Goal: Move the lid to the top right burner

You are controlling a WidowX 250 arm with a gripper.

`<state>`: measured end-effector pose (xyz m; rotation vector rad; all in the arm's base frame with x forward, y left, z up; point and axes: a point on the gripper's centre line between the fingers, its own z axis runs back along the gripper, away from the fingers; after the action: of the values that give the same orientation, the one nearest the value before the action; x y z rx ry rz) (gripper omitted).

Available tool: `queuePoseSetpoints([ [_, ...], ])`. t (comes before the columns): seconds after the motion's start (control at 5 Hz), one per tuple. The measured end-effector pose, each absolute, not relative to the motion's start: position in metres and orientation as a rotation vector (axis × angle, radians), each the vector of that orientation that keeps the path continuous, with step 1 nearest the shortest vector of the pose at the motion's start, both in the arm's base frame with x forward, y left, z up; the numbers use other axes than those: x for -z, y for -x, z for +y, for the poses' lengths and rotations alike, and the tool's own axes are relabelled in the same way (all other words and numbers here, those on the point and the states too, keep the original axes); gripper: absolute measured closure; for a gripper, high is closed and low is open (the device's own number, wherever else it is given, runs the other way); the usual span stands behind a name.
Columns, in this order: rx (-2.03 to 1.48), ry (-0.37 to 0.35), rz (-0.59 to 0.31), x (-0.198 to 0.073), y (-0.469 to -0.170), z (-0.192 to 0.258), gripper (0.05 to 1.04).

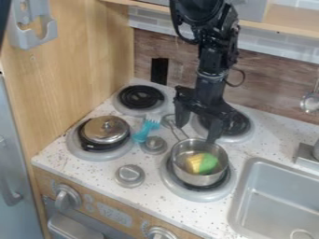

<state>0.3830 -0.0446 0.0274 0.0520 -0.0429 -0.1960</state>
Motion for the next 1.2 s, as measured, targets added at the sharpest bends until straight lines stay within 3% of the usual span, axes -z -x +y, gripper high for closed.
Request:
queuePoseSetpoints([
  [0.4, 0.124, -0.02, 0.017, -0.009, -0.377, -0.025, 0.083],
  [0.8, -0.095, -0.003, 0.022, -0.009, -0.373, 0.054, 0.083],
  [1.2, -0.283, -0.011, -0.069, -0.018, -0.38, 0.139, 0.083],
])
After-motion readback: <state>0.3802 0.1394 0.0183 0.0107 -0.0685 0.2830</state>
